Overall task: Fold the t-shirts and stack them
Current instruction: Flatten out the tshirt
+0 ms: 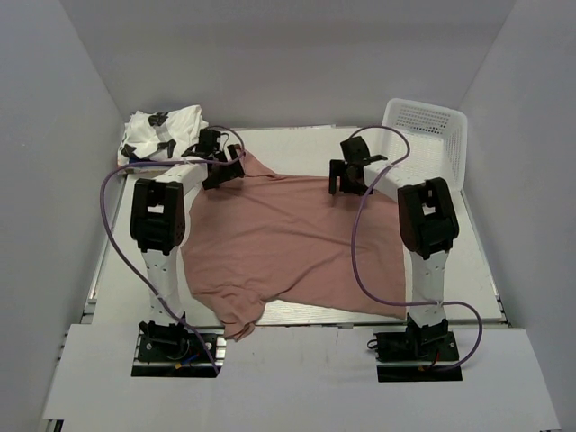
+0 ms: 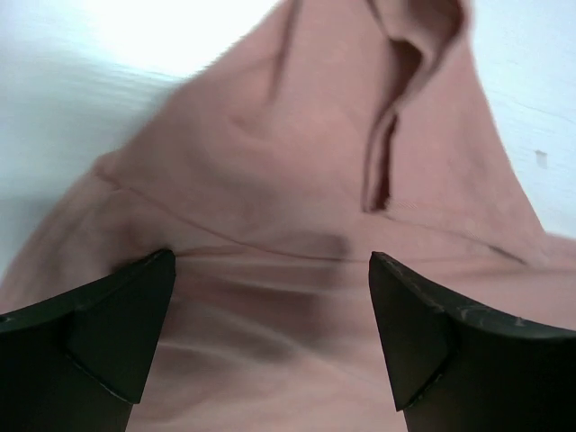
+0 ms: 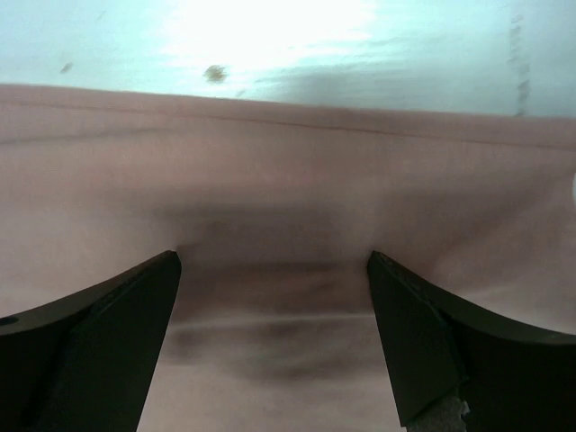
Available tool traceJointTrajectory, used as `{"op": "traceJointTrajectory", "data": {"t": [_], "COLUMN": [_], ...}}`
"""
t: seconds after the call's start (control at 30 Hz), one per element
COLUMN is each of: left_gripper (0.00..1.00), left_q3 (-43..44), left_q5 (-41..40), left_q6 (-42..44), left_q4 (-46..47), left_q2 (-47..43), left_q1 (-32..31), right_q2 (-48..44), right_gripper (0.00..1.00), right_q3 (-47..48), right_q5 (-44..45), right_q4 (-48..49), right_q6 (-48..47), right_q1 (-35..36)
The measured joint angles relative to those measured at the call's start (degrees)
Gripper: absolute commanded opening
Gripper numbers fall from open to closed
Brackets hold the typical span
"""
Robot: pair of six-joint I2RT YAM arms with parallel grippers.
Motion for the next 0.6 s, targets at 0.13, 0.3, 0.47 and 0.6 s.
{"op": "traceJointTrajectory", "data": {"t": [0.13, 0.3, 0.47, 0.6], "left_gripper": [1.00, 1.00, 1.00, 1.00], "left_q3": [-2.58, -2.78, -2.75, -2.78], "left_q5": [-2.05, -3.72, -3.87, -1.27], "left_q6": [-0.04, 0.31, 2.21, 5.42], "left_q4": [0.22, -0.09, -0.57, -0.70], "left_q2": [-1.62, -1.77, -1.84, -2.03], "left_q1": [3.04, 6.69, 8.00, 7.80], "right_q2": [-1.05, -1.16, -1.27, -1.46], "right_gripper": [0.90, 0.90, 0.90, 0.90], "right_q3": [-1.79, -2.01, -2.01, -1.97], "right_q5": [-0.63, -1.22, -1.18, -0.46], "right_q4": [0.87, 2.27, 2.43, 2.08], "right_q6": [0.74, 1.92, 3.45, 4.28], "right_q1": [2.84, 7.78, 10.51, 10.73]}}
